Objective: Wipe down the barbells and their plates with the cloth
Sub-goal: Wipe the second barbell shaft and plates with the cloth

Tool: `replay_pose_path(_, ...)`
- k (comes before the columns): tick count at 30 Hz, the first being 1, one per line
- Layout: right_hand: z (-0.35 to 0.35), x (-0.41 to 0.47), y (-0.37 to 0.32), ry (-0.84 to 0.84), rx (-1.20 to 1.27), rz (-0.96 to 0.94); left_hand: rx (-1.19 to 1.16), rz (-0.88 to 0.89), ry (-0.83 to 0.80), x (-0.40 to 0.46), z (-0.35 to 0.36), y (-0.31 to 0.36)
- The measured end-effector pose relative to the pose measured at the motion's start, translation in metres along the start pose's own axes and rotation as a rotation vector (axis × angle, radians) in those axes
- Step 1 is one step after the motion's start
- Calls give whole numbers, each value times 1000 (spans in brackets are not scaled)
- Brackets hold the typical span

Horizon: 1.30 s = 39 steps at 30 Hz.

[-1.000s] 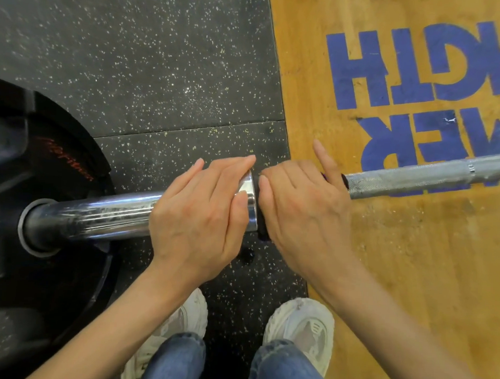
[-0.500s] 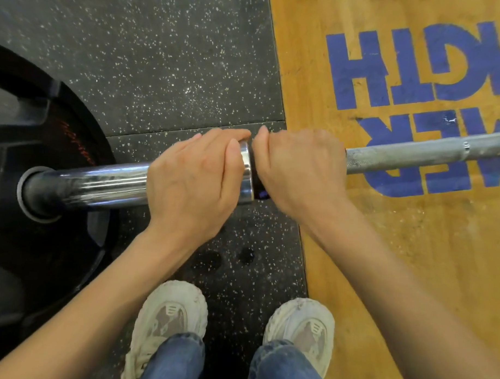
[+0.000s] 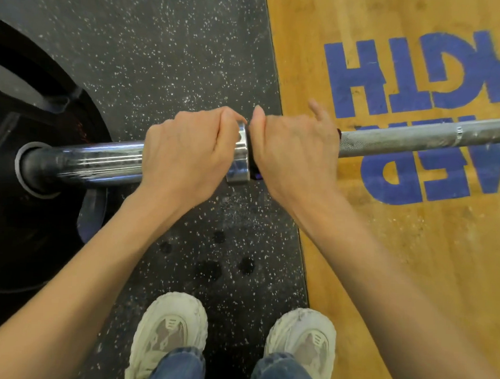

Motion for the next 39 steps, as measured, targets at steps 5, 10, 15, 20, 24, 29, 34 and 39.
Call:
replay_pose_path(5,-7,-53,2,-35,70,-89,25,31,-14,15,5,-5)
replay_pose_path(10,10,18,4,47,37,51,21,31,-38,28,7,-7)
replay_pose_path(15,8,-32,6,2,144,-64,34,28,-65,46,8,-11)
replay_pose_path(20,14,-20,5,-43,145,-121,69,10,-155,63,15,-15)
replay_pose_path(24,19,26,13,77,118,-3,-86,139,107,60,-11,-2)
replay_pose_path(29,12,-4,11,117,217,-30,-35,169,325,41,-9,10)
replay_pose_path(34,29,41,11,99,95,-12,-52,140,379,58,-14,6)
replay_pose_path(39,66,94,16,-334,-160,9,-24,67,323,75,-11,-1)
Point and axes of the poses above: each hand's wrist, its own x-axis towards the middle knuckle, its own z-axis out of the palm, y = z × x, the point moved 9 cm from there along x, towards the middle knuckle, and after that the axes turned 10 degrees about x, right-handed, at the moved point
